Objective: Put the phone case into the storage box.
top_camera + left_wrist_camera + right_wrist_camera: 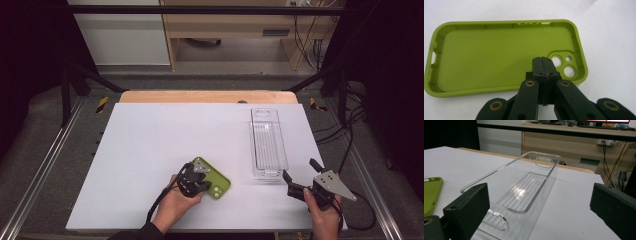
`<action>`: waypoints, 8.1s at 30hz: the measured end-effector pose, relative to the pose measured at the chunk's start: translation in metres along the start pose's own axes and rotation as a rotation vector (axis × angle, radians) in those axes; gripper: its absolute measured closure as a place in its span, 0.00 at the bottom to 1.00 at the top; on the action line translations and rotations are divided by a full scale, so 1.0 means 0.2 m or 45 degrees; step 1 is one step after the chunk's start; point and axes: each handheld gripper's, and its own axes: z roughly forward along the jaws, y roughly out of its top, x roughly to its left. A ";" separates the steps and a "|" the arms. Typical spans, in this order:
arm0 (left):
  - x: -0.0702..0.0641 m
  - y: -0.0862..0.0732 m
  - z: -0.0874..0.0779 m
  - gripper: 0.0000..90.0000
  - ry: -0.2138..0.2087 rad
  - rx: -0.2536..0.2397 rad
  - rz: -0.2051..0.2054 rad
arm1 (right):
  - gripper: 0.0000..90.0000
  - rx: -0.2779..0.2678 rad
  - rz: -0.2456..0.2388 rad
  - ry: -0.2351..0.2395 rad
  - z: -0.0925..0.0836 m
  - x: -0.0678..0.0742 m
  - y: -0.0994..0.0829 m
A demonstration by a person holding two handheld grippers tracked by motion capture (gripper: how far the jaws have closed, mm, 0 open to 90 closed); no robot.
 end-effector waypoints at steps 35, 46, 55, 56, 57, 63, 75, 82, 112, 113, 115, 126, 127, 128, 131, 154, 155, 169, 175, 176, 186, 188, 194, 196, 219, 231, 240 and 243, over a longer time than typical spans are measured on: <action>0.30 -0.48 -0.49 0.79 0.329 -0.621 -0.157 | 0.05 0.210 -0.162 0.237 0.08 0.48 0.33; 0.35 -0.51 -0.47 0.18 0.330 -0.731 -0.225 | 0.05 0.461 -0.174 0.464 0.24 0.70 0.31; 0.33 -0.51 -0.47 0.10 0.353 -0.747 -0.198 | 0.05 0.612 -0.186 0.517 0.33 0.78 0.22; 0.33 -0.51 -0.47 0.10 0.354 -0.751 -0.200 | 0.05 0.627 -0.178 0.522 0.33 0.79 0.21; 0.33 -0.51 -0.47 0.10 0.357 -0.750 -0.198 | 0.05 0.633 -0.175 0.527 0.34 0.79 0.20; 0.32 -0.50 -0.46 0.10 0.351 -0.743 -0.184 | 0.06 0.685 -0.161 0.562 0.36 0.82 0.15; 0.29 -0.49 -0.44 0.10 0.339 -0.739 -0.151 | 0.06 0.771 -0.166 0.580 0.50 0.89 0.08; 0.29 -0.49 -0.44 0.10 0.341 -0.736 -0.139 | 0.06 0.803 -0.186 0.590 0.53 0.91 0.05; 0.25 -0.47 -0.45 0.10 0.365 -0.765 -0.058 | 0.19 0.857 -0.189 0.617 0.55 0.88 0.05; 0.25 -0.47 -0.45 0.10 0.366 -0.765 -0.051 | 0.19 0.862 -0.175 0.630 0.56 0.87 0.06; 0.24 -0.47 -0.44 0.10 0.369 -0.760 -0.040 | 0.19 0.875 -0.167 0.643 0.56 0.86 0.08; 0.19 -0.44 -0.39 0.08 0.369 -0.708 0.108 | 0.19 0.909 -0.190 0.672 0.57 0.81 0.26; 0.18 -0.44 -0.39 0.08 0.371 -0.701 0.133 | 0.19 0.914 -0.204 0.679 0.57 0.81 0.28; 0.17 -0.43 -0.38 0.08 0.375 -0.702 0.156 | 0.19 0.922 -0.209 0.681 0.57 0.81 0.30; 0.14 -0.42 -0.37 0.08 0.394 -0.695 0.233 | 0.19 0.955 -0.241 0.686 0.58 0.80 0.37; 0.06 -0.21 -0.26 0.09 0.485 -0.711 0.468 | 0.19 1.094 -0.370 0.695 0.64 0.76 0.69; 0.06 -0.22 -0.26 0.09 0.499 -0.708 0.477 | 0.19 1.100 -0.375 0.696 0.64 0.77 0.69; 0.02 -0.25 -0.25 0.15 0.628 -0.703 0.632 | 0.19 1.121 -0.443 0.742 0.65 0.93 0.73; 0.03 -0.26 -0.24 0.19 0.661 -0.687 0.689 | 0.19 1.142 -0.469 0.764 0.67 0.98 0.73; 0.03 -0.26 -0.24 0.21 0.664 -0.686 0.694 | 0.19 1.137 -0.469 0.769 0.67 0.98 0.73; 0.06 -0.28 -0.23 0.33 0.712 -0.670 0.746 | 0.19 1.157 -0.463 0.784 0.68 1.00 0.71; 0.07 -0.28 -0.23 0.35 0.719 -0.667 0.750 | 0.19 1.157 -0.466 0.787 0.68 1.01 0.71; 0.07 -0.28 -0.23 0.41 0.731 -0.656 0.766 | 0.19 1.164 -0.468 0.799 0.68 1.01 0.71; 0.07 -0.29 -0.23 0.44 0.734 -0.649 0.779 | 0.19 1.163 -0.466 0.801 0.68 1.01 0.71; 0.07 -0.29 -0.22 0.57 0.761 -0.622 0.813 | 0.19 1.162 -0.467 0.819 0.67 1.00 0.72; 0.06 -0.29 -0.21 0.64 0.758 -0.618 0.821 | 0.19 1.163 -0.462 0.830 0.66 1.00 0.72; 0.06 -0.29 -0.21 0.73 0.759 -0.593 0.838 | 0.18 1.164 -0.457 0.843 0.67 1.01 0.72; 0.05 -0.29 -0.20 0.74 0.764 -0.573 0.847 | 0.18 1.169 -0.460 0.845 0.67 1.01 0.71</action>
